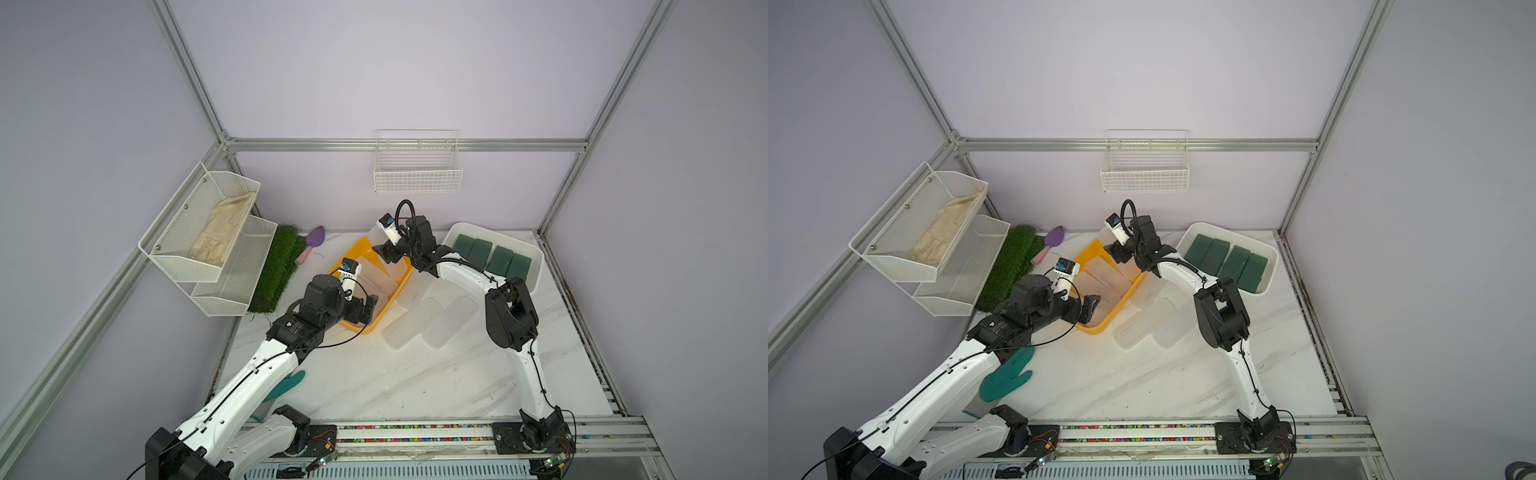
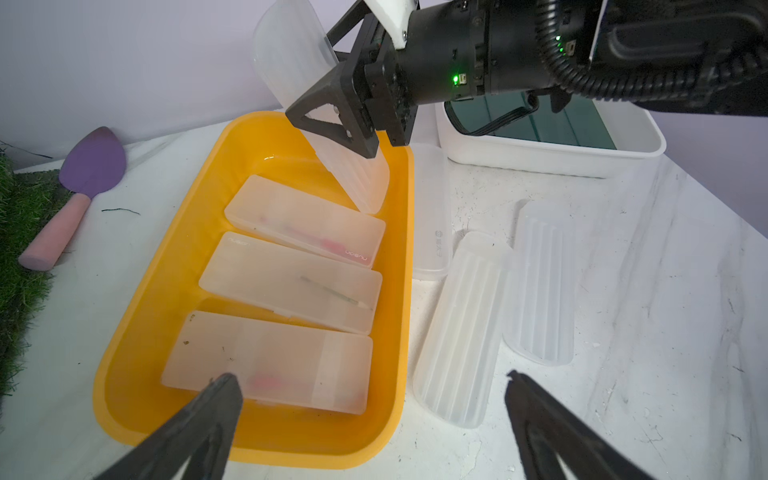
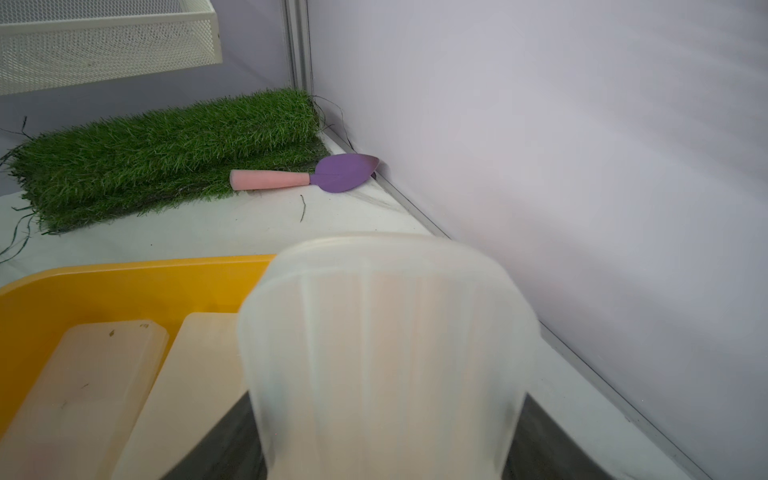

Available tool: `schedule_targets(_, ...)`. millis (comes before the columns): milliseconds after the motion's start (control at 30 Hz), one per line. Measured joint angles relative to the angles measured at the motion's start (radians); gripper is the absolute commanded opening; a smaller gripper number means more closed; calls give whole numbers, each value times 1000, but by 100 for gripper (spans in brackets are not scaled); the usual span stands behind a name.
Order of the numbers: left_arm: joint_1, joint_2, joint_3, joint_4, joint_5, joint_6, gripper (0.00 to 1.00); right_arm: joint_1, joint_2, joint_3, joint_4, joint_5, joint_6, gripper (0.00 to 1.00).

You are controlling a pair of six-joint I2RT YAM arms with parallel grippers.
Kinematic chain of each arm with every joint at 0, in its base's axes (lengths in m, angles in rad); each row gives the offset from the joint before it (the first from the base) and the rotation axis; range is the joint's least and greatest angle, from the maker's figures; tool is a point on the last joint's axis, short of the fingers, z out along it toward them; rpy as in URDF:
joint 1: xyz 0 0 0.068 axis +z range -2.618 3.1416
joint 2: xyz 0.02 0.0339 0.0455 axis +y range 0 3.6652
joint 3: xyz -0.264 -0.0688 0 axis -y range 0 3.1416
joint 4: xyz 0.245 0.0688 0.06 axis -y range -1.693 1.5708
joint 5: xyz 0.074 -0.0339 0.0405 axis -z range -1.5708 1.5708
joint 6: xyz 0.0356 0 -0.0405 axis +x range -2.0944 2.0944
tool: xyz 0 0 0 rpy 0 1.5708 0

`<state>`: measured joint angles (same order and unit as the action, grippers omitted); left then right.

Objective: Place the pencil cases by color into the storage box
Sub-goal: Place the pencil case at the storage box.

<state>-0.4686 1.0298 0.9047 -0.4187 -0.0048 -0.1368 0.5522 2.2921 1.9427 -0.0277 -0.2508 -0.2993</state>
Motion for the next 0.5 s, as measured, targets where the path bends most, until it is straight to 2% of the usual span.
schedule_targets(500, 35, 4, 0, 8, -2, 0, 100, 5, 115, 137, -60, 22, -79, 59)
